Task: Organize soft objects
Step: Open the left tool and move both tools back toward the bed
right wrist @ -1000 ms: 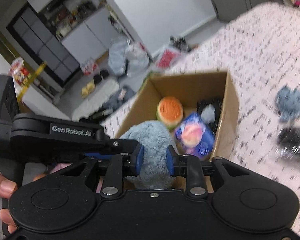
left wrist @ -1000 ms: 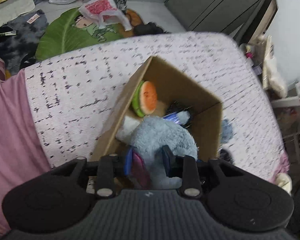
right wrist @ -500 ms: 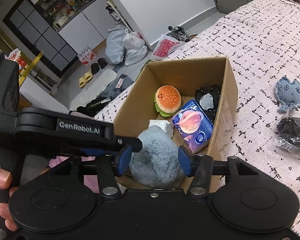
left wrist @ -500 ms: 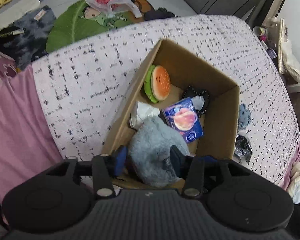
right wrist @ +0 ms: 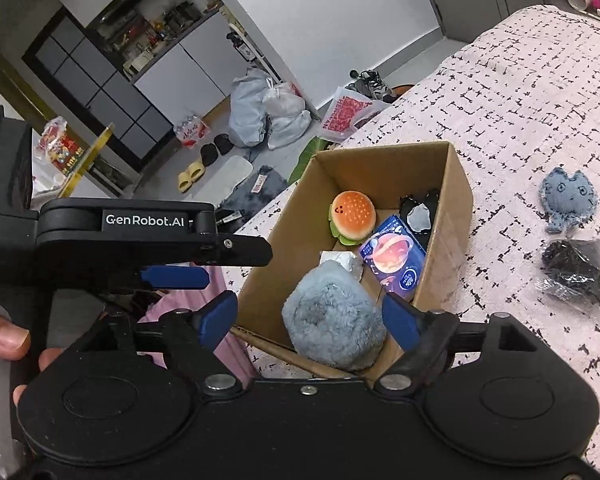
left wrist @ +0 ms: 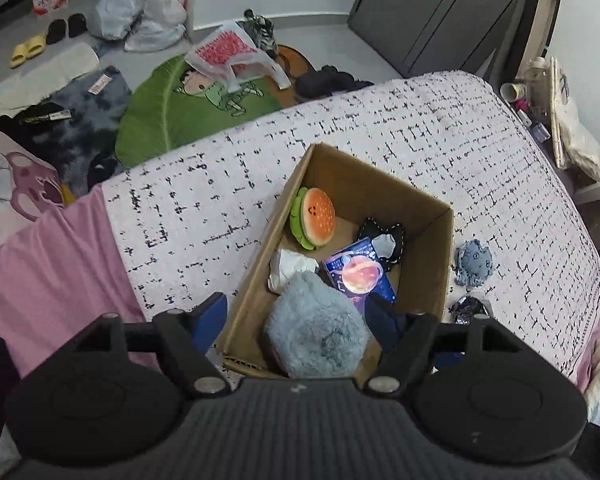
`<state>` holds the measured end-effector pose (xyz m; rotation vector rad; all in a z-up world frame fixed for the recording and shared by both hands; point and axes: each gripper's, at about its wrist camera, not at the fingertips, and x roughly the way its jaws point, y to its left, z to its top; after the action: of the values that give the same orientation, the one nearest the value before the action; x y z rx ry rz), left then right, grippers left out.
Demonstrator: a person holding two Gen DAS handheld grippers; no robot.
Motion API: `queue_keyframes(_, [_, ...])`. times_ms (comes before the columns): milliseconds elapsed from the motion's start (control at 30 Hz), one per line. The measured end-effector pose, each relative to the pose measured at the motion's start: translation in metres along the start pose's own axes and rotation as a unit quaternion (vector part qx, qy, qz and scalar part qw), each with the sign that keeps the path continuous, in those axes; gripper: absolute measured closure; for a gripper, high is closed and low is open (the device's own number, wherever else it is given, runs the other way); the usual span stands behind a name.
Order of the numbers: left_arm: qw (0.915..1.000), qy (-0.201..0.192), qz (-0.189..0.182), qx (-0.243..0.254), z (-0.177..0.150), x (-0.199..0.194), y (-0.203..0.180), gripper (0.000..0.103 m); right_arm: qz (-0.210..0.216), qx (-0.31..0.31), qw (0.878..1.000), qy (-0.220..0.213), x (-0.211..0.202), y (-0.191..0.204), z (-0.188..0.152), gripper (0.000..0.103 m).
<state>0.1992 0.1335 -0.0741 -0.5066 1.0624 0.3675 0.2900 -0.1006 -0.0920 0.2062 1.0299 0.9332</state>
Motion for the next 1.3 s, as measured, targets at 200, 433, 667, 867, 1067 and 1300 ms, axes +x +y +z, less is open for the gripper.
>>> queue_keyframes(200, [0.9998,-0.017,0.007,0.007,-0.004,-0.013,-0.007,0.028,-0.013,0.009,1.0,-0.019,-0.017,-0.008,-0.002,0.014])
queue_keyframes(433, [0.9962,-0.077,0.022,0.033,-0.012,-0.038,-0.022,0.011,-0.028,0.031,0.999,-0.035,-0.03,-0.029,-0.004,0.004])
queue_keyframes(667, [0.9945,-0.084,0.036,0.051,-0.015,-0.045,-0.036,0.011,-0.036,0.036,0.998,-0.046,-0.04,-0.038,-0.007,0.0])
queue_keyframes(867, [0.9936,-0.087,0.041,0.06,-0.021,-0.047,-0.045,0.011,-0.047,0.034,0.997,-0.055,-0.05,-0.044,-0.008,0.0])
queue_keyframes(1067, [0.9938,-0.085,0.031,0.065,-0.026,-0.043,-0.062,0.011,-0.079,0.054,0.993,-0.064,-0.058,-0.062,-0.011,0.0])
queue_keyframes(1300, [0.9941,-0.078,0.011,0.074,-0.031,-0.034,-0.09,0.011,-0.102,0.097,0.987,-0.076,-0.063,-0.092,-0.011,0.0])
